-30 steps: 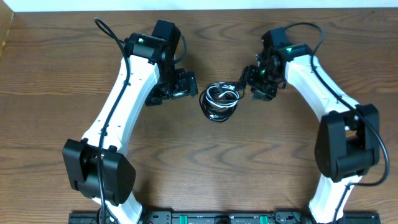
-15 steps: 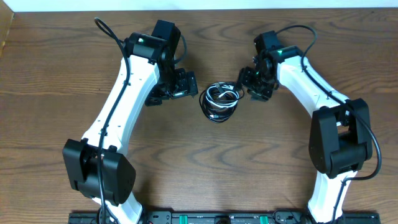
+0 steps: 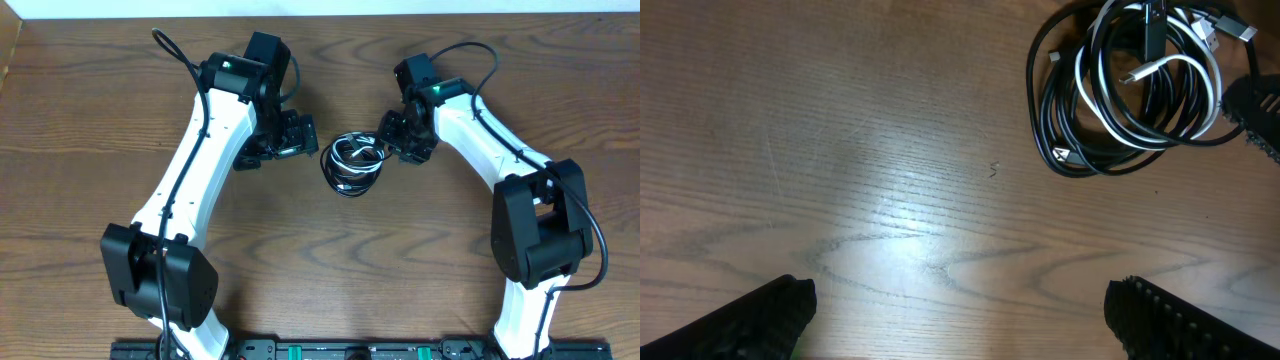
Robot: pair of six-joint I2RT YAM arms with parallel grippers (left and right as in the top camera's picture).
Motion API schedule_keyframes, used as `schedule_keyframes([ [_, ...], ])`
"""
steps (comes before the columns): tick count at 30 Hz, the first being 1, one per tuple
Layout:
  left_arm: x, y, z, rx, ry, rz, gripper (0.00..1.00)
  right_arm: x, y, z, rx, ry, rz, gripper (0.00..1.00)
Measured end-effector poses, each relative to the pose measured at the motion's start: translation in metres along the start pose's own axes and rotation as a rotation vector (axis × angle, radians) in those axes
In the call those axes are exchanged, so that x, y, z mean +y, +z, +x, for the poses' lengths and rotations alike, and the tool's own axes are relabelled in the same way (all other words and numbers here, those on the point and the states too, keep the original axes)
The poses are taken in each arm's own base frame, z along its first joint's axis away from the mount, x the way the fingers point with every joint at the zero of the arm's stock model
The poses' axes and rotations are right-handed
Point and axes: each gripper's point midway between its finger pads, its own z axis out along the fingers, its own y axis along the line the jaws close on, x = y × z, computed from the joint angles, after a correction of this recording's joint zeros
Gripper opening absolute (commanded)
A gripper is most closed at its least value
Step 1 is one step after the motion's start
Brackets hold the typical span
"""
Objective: Untangle cables
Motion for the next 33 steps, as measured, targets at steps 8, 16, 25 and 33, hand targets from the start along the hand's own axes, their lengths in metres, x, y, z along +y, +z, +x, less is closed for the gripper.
schedule_keyframes([
  [8,0.000,0.000,0.000,0.000,0.000,0.000,0.98,-0.001,0.001,0.000,-0.009,-0.005,0.013,0.53],
  [16,0.000,0.000,0.000,0.000,0.000,0.000,0.98,-0.002,0.008,0.003,-0.011,-0.002,0.035,0.39],
  [25,0.000,0.000,0.000,0.000,0.000,0.000,0.98,-0.002,0.012,0.003,-0.010,0.014,0.039,0.01],
  [33,0.000,0.000,0.000,0.000,0.000,0.000,0.98,-0.009,0.008,0.005,0.017,0.046,0.053,0.01],
])
